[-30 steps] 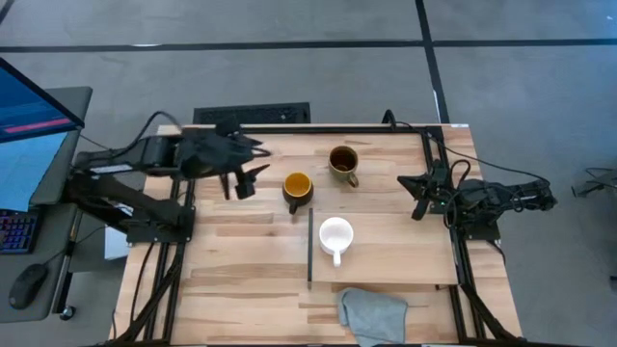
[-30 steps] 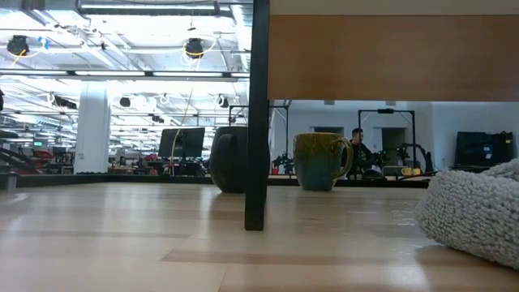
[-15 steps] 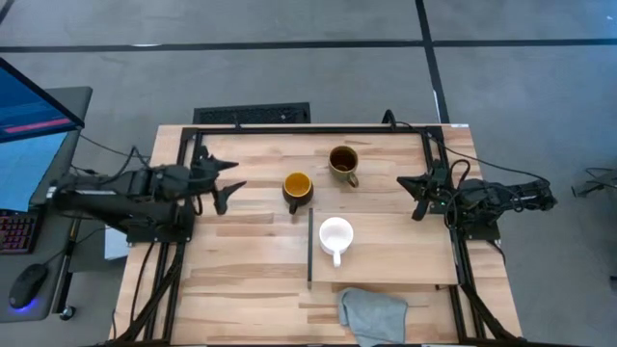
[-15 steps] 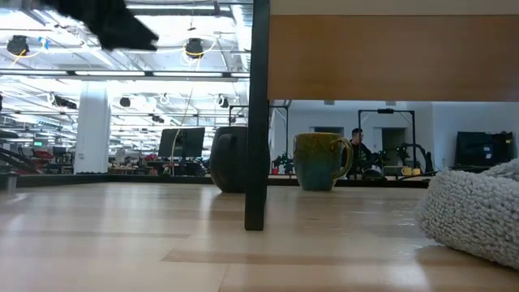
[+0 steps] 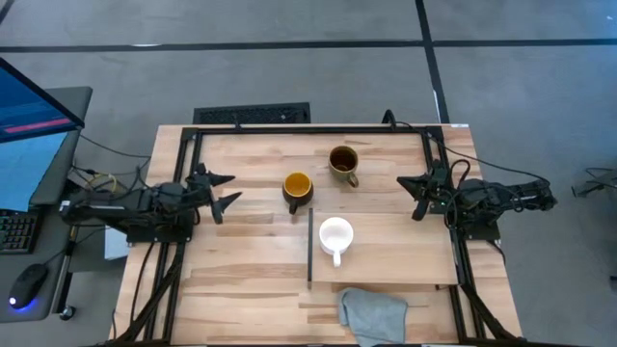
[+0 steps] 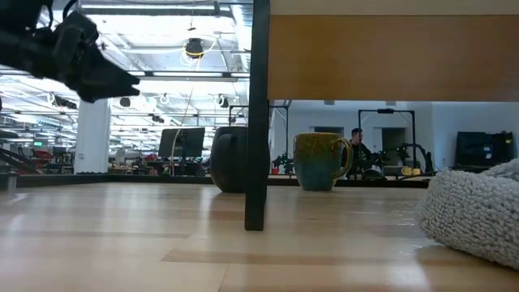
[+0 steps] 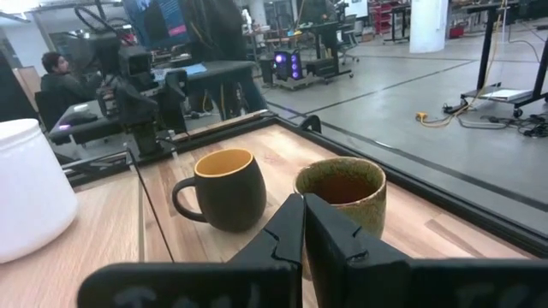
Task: Stack small to large cups/mugs on shelf
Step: Put the black mug on the shelf
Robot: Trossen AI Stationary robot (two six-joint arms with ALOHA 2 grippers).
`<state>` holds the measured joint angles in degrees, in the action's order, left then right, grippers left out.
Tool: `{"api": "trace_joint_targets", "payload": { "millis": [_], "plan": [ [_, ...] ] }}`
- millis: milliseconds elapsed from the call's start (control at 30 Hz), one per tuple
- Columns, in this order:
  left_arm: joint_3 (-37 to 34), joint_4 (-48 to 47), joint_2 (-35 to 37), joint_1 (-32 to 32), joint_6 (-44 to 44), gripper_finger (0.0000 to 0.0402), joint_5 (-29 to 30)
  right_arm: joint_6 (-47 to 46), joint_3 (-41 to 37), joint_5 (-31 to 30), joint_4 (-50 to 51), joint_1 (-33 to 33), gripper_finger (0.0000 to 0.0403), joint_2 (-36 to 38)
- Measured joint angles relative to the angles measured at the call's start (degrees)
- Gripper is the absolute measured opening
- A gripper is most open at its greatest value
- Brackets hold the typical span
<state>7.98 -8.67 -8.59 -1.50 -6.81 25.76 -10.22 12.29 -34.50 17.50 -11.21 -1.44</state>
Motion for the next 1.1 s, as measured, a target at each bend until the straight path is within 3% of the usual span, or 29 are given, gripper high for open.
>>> {"api": "trace_joint_targets", "payload": {
  "millis": [167,400,600,800,1100],
  "plan": [
    [-4.37,3.78,5.68,0.00,1.33,0.0266,-0.04,0.20,0.00,-0.04,0.00,0.13,0.0033,0.01],
    [-4.63,5.18,8.38,0.00,4.70,0.0266,-1.44,-0.62,0.00,0.03,-4.14,0.54,0.0033,-0.01],
    [-4.62,4.62,8.36,0.00,4.61,0.0266,-1.46,6.78,3.95,3.89,-8.61,0.55,0.0033,-1.40],
    [-4.54,4.04,8.29,0.00,4.17,0.0266,-1.42,8.34,12.61,4.49,-8.14,0.52,0.0033,-10.13],
    [-4.52,3.72,8.27,0.00,4.17,0.0266,-1.44,15.63,30.14,4.48,-6.33,0.59,0.0033,-31.07]
  ]
}}
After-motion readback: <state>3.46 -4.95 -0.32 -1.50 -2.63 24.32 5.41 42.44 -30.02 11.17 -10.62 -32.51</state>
